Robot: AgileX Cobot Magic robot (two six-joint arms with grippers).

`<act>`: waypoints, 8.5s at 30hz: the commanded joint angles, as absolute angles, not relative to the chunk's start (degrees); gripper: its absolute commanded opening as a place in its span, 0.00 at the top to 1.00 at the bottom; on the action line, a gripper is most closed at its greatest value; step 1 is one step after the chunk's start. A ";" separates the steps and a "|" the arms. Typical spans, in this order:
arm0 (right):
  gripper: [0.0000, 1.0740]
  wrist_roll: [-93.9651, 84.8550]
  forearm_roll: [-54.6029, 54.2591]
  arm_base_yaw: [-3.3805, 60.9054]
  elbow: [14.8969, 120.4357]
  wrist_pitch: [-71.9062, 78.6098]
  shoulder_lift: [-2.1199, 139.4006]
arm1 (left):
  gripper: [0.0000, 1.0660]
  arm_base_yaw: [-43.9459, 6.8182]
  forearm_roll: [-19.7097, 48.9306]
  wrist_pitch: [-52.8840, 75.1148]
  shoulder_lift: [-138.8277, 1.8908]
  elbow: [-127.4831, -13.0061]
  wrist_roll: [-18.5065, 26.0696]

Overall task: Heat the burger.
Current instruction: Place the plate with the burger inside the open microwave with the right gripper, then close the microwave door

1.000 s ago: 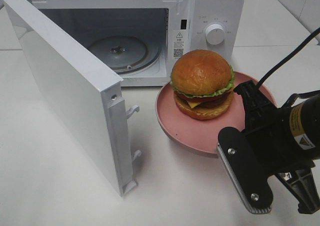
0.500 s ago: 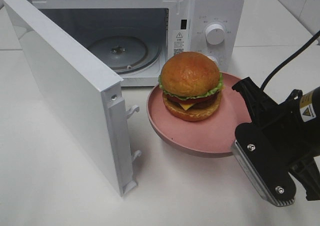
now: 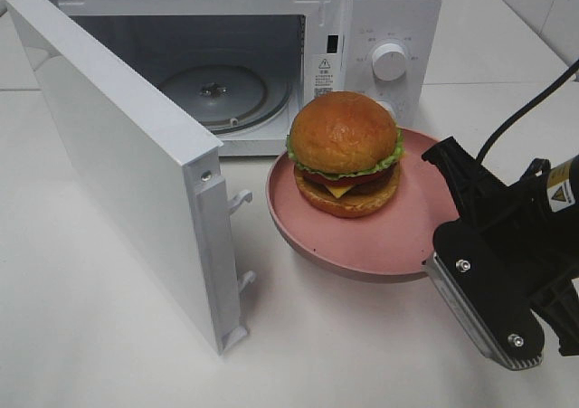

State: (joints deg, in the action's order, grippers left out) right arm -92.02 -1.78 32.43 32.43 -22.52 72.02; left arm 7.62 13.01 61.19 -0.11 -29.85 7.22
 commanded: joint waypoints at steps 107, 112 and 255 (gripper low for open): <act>1.00 -79.53 1.89 38.39 92.02 -31.28 120.15 | 0.06 7.28 13.24 61.42 -0.11 -29.79 7.10; 1.00 -77.81 2.81 38.39 95.28 -31.34 122.33 | 0.06 7.28 13.24 61.42 -0.11 -29.79 7.05; 0.31 -19.25 5.61 36.10 40.68 -30.19 64.40 | 0.06 7.28 12.38 61.48 -0.11 -29.79 7.05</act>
State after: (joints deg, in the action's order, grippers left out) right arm -26.13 5.73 36.33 40.91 -27.04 66.29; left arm 7.62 12.38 61.19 -0.11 -29.85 7.22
